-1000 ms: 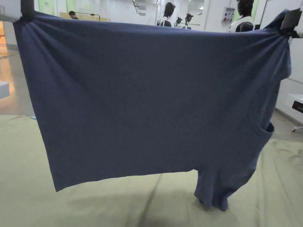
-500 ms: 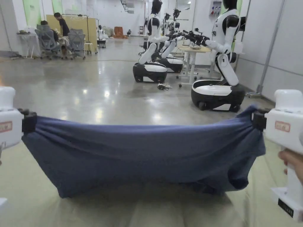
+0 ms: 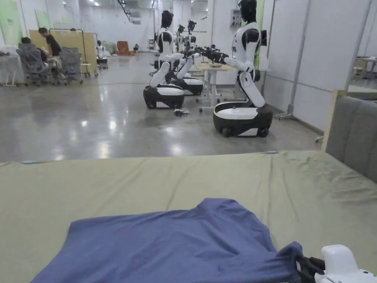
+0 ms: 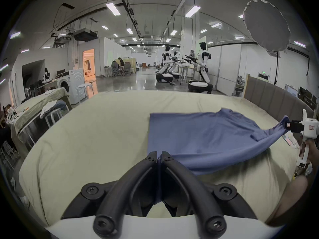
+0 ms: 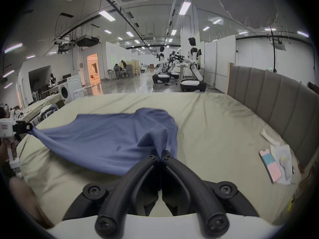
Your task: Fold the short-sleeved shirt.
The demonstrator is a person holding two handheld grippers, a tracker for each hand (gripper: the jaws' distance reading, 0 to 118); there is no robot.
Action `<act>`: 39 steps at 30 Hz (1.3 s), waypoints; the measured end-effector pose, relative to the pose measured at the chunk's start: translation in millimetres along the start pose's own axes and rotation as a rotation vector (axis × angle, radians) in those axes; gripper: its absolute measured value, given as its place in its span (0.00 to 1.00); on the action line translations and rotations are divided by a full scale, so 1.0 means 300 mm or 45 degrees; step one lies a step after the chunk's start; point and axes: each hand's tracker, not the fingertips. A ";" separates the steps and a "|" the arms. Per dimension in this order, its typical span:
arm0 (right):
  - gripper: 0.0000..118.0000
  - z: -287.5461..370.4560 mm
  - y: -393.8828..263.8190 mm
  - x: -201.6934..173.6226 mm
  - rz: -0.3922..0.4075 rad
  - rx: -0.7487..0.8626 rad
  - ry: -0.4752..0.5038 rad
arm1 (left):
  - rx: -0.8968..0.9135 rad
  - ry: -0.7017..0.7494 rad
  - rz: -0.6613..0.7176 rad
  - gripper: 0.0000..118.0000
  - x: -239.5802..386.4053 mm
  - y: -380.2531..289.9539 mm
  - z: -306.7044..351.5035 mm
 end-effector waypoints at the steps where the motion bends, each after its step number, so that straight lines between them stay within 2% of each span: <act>1: 0.01 0.048 -0.045 -0.002 0.007 -0.006 0.008 | -0.015 -0.001 0.010 0.01 0.000 -0.043 0.042; 7: 0.01 0.264 -0.248 -0.007 -0.005 -0.079 0.017 | -0.080 -0.054 0.088 0.01 -0.013 -0.229 0.247; 11: 0.01 0.308 -0.357 -0.021 0.056 -0.144 -0.017 | -0.127 -0.072 0.016 0.01 -0.007 -0.328 0.270; 13: 0.01 0.306 -0.387 -0.014 0.020 -0.179 -0.026 | -0.161 -0.073 0.026 0.02 0.009 -0.352 0.261; 14: 0.01 0.300 -0.400 -0.007 0.004 -0.181 -0.031 | -0.176 -0.079 0.043 0.05 0.009 -0.363 0.257; 15: 0.02 0.299 -0.413 -0.004 -0.009 -0.178 -0.032 | -0.177 -0.088 0.047 0.13 0.002 -0.384 0.258; 16: 0.04 0.296 -0.428 -0.002 -0.016 -0.186 -0.028 | -0.126 -0.144 0.070 0.40 -0.030 -0.413 0.242; 17: 0.11 0.294 -0.441 -0.004 -0.014 -0.199 -0.032 | -0.109 -0.143 0.070 0.67 -0.041 -0.432 0.241; 18: 0.26 0.284 -0.474 0.003 -0.015 -0.206 -0.034 | -0.130 -0.120 0.075 0.90 -0.055 -0.449 0.233; 19: 0.59 0.285 -0.488 0.001 -0.016 -0.219 -0.041 | -0.178 -0.092 0.115 1.00 -0.069 -0.457 0.228; 20: 0.87 0.290 -0.497 0.003 -0.016 -0.259 -0.074 | -0.196 -0.082 0.161 0.99 -0.078 -0.463 0.231; 21: 0.95 0.299 -0.507 0.011 -0.044 -0.272 -0.086 | -0.169 -0.092 0.216 0.99 -0.097 -0.467 0.253; 24: 0.97 0.362 -0.512 0.038 -0.137 -0.197 -0.091 | -0.127 -0.053 0.237 0.99 -0.122 -0.436 0.337; 27: 0.96 0.450 -0.452 -0.002 -0.104 -0.094 -0.159 | 0.021 0.060 0.198 0.97 -0.118 -0.402 0.477; 28: 0.94 0.478 -0.432 -0.020 -0.093 -0.067 -0.155 | 0.020 0.058 0.195 0.94 -0.113 -0.394 0.510; 29: 0.86 0.504 -0.413 -0.039 -0.096 -0.039 -0.145 | 0.014 0.056 0.186 0.85 -0.109 -0.391 0.535; 30: 0.65 0.527 -0.392 -0.063 -0.103 -0.002 -0.150 | 0.008 0.062 0.159 0.63 -0.104 -0.387 0.549; 31: 0.17 0.538 -0.374 -0.087 -0.108 0.007 -0.144 | -0.010 0.067 0.098 0.03 -0.094 -0.385 0.560; 32: 0.00 0.539 -0.362 -0.109 -0.095 0.013 -0.144 | -0.008 0.114 0.038 0.00 -0.038 -0.372 0.576; 33: 0.00 0.558 -0.330 -0.121 -0.043 0.046 -0.170 | -0.003 0.093 0.026 0.00 -0.036 -0.376 0.582; 35: 0.00 0.544 -0.302 -0.129 -0.002 0.014 -0.055 | -0.078 -0.029 0.050 0.00 -0.041 -0.379 0.558; 38: 0.00 0.525 -0.257 -0.204 0.077 0.018 -0.062 | -0.096 -0.021 0.059 0.00 -0.030 -0.409 0.480; 39: 0.00 0.522 -0.239 -0.215 0.082 0.021 -0.053 | -0.152 -0.013 0.072 0.11 -0.042 -0.417 0.431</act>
